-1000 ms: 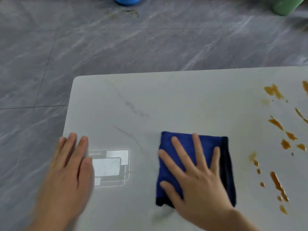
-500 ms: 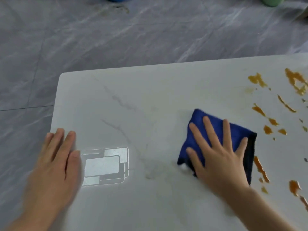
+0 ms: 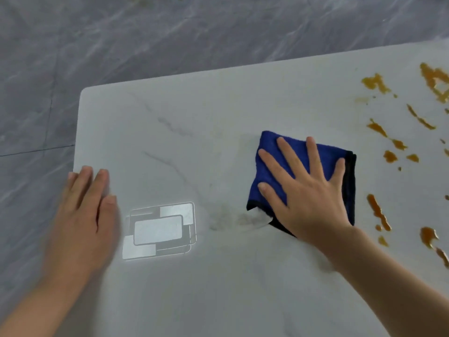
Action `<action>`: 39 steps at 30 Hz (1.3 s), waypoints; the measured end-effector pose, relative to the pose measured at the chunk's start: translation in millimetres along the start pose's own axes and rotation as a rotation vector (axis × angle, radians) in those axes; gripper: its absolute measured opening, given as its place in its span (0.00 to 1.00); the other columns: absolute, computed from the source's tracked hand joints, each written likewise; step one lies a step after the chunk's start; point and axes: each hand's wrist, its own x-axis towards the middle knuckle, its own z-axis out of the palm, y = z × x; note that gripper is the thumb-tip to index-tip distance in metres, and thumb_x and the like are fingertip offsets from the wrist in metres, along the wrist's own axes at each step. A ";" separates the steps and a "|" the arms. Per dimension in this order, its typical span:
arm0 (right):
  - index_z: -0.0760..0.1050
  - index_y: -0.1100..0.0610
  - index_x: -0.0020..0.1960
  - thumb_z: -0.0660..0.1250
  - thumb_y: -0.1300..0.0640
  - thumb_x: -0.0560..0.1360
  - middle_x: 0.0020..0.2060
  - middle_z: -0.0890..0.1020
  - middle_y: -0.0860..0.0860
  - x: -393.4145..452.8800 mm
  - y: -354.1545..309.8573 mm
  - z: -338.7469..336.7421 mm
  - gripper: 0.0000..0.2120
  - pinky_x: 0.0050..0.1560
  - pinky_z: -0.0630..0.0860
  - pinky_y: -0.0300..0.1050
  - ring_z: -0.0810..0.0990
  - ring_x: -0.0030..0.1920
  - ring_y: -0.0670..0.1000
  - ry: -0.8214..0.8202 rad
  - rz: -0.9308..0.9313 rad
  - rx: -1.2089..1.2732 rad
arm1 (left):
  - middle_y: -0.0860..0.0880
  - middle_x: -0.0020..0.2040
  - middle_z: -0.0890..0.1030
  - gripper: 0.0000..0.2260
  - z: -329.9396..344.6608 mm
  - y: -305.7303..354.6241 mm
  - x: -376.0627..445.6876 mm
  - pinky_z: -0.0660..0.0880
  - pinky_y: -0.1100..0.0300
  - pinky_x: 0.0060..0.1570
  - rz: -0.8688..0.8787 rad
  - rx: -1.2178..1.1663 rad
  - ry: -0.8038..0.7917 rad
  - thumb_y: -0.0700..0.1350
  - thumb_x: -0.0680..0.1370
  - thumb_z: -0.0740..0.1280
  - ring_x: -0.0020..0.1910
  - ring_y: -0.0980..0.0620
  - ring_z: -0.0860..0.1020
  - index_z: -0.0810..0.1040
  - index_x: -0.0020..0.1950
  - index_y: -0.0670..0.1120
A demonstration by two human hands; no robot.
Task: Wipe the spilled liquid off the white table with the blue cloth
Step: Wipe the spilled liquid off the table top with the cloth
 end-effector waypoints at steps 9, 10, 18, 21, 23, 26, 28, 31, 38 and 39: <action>0.60 0.44 0.72 0.47 0.36 0.74 0.74 0.61 0.52 -80.1 -31.2 8.5 0.28 0.58 0.57 0.79 0.55 0.72 0.68 -0.048 -0.159 0.025 | 0.46 0.75 0.59 0.27 6.8 -8.5 1.3 0.50 0.56 0.72 0.010 -0.006 0.028 0.58 0.77 0.47 0.74 0.58 0.50 0.63 0.72 0.47; 0.61 0.44 0.71 0.49 0.35 0.74 0.74 0.61 0.51 -82.9 -36.7 10.4 0.28 0.58 0.57 0.79 0.56 0.72 0.68 -0.046 -0.211 0.029 | 0.46 0.75 0.59 0.27 6.9 -8.7 1.6 0.49 0.59 0.72 0.012 0.000 0.032 0.58 0.78 0.47 0.74 0.58 0.50 0.63 0.72 0.47; 0.46 0.36 0.73 0.39 0.33 0.74 0.76 0.50 0.44 -16.8 -1.1 2.2 0.28 0.64 0.48 0.76 0.45 0.75 0.61 0.021 -0.128 0.010 | 0.42 0.74 0.60 0.28 5.9 -10.7 5.0 0.42 0.74 0.69 0.052 -0.008 0.025 0.57 0.78 0.47 0.75 0.47 0.53 0.64 0.71 0.42; 0.35 0.33 0.71 0.33 0.31 0.71 0.75 0.40 0.40 -9.3 45.2 1.1 0.29 0.66 0.42 0.74 0.34 0.74 0.55 -0.002 0.112 0.076 | 0.43 0.75 0.60 0.28 7.2 -14.7 6.6 0.40 0.75 0.68 0.062 0.021 0.024 0.58 0.77 0.46 0.75 0.47 0.53 0.64 0.72 0.44; 0.31 0.32 0.69 0.33 0.30 0.70 0.75 0.37 0.40 -34.4 62.1 1.6 0.29 0.67 0.42 0.74 0.31 0.74 0.54 -0.037 0.187 0.107 | 0.42 0.74 0.60 0.28 9.1 -15.6 6.2 0.40 0.74 0.69 0.059 0.030 0.036 0.58 0.78 0.46 0.75 0.47 0.54 0.64 0.71 0.43; 0.40 0.36 0.73 0.34 0.31 0.73 0.76 0.45 0.45 -93.5 45.0 8.3 0.30 0.64 0.49 0.77 0.40 0.75 0.60 -0.067 0.113 0.073 | 0.41 0.74 0.61 0.28 10.1 -14.8 6.1 0.42 0.71 0.70 0.058 0.020 0.051 0.57 0.78 0.46 0.75 0.45 0.55 0.65 0.71 0.42; 0.55 0.42 0.73 0.41 0.33 0.75 0.74 0.58 0.50 -121.7 21.6 11.9 0.30 0.58 0.56 0.79 0.52 0.73 0.65 -0.097 -0.004 0.094 | 0.39 0.73 0.62 0.27 10.4 -13.8 6.6 0.44 0.68 0.72 0.076 0.027 0.057 0.56 0.78 0.47 0.74 0.43 0.56 0.66 0.70 0.41; 0.61 0.42 0.71 0.48 0.34 0.74 0.73 0.63 0.50 -125.1 0.2 15.5 0.28 0.58 0.58 0.79 0.57 0.72 0.67 -0.077 -0.179 0.055 | 0.39 0.73 0.64 0.28 8.3 -14.0 7.2 0.47 0.61 0.74 0.097 0.051 0.042 0.56 0.79 0.47 0.74 0.41 0.58 0.66 0.70 0.39; 0.53 0.39 0.73 0.43 0.35 0.75 0.75 0.56 0.46 -57.6 11.2 7.2 0.27 0.62 0.51 0.77 0.49 0.75 0.63 -0.005 -0.071 0.030 | 0.39 0.73 0.63 0.27 9.5 -18.5 9.0 0.47 0.65 0.73 0.131 0.060 0.053 0.55 0.79 0.48 0.74 0.41 0.58 0.66 0.70 0.40; 0.51 0.38 0.73 0.41 0.35 0.75 0.76 0.54 0.46 -54.5 15.6 7.7 0.28 0.63 0.49 0.76 0.47 0.75 0.62 0.000 -0.042 0.023 | 0.40 0.73 0.63 0.27 10.4 -21.9 9.8 0.50 0.60 0.73 0.129 0.064 0.046 0.56 0.79 0.47 0.74 0.42 0.58 0.65 0.70 0.41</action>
